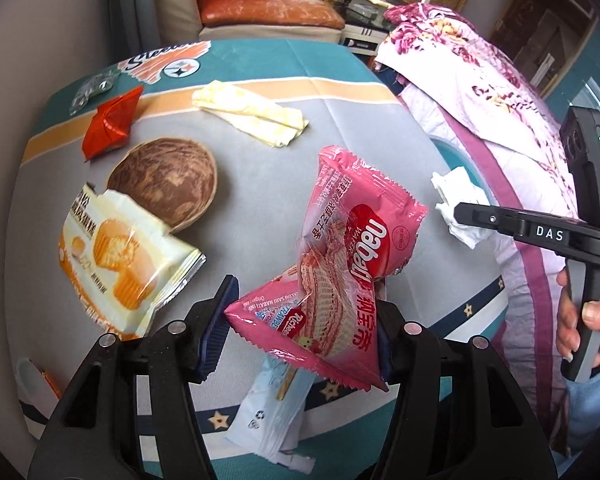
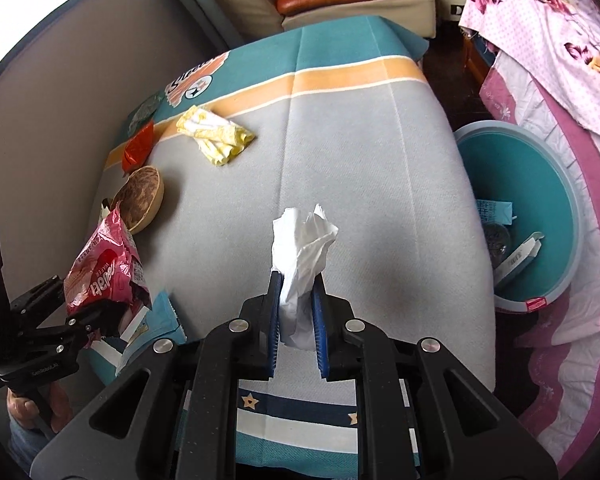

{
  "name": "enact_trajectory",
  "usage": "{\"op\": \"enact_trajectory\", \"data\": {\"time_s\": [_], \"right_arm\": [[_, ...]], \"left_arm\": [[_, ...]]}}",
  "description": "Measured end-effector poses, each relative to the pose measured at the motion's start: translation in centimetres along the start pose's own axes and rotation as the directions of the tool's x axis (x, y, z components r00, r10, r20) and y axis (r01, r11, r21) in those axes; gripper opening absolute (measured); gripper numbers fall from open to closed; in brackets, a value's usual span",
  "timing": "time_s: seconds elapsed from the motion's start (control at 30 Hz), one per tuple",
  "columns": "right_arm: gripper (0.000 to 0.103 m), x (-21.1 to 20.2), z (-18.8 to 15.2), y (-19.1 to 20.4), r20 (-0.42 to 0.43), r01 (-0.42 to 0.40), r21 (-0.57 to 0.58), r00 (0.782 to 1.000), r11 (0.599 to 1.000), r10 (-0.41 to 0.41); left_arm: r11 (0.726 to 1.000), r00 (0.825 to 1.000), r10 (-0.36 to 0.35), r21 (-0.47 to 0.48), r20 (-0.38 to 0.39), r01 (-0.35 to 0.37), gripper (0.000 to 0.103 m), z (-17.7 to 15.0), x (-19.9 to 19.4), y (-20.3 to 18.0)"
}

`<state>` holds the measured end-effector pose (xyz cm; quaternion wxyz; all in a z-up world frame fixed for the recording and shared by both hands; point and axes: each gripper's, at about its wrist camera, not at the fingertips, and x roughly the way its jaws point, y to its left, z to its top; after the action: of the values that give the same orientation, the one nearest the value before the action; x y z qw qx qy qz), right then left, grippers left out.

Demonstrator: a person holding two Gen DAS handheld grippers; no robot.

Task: Collect trash
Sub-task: 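Carry the pink wafer pack and white tissue over the teal bin with both tools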

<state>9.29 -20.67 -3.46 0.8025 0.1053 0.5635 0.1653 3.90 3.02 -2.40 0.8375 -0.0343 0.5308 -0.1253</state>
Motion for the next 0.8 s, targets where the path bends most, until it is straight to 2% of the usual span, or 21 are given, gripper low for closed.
{"op": "enact_trajectory", "data": {"time_s": [0.37, 0.6, 0.8], "right_arm": [[0.014, -4.7, 1.6, -6.2, 0.119, 0.036, 0.078, 0.992, 0.996, -0.045], [0.014, -8.0, 2.1, -10.7, 0.196, 0.055, 0.137, 0.977, 0.989, -0.082], [0.014, -9.5, 2.3, -14.5, 0.221, 0.069, 0.186, 0.969, 0.980, -0.110]], "left_arm": [[0.995, 1.000, -0.015, 0.096, -0.010, 0.016, 0.059, 4.9, 2.9, -7.7], [0.987, 0.999, -0.023, 0.157, -0.033, 0.028, 0.060, 7.9, 5.1, -12.7], [0.982, 0.998, -0.043, 0.180, -0.045, 0.051, 0.060, 10.0, 7.1, -16.6]]}}
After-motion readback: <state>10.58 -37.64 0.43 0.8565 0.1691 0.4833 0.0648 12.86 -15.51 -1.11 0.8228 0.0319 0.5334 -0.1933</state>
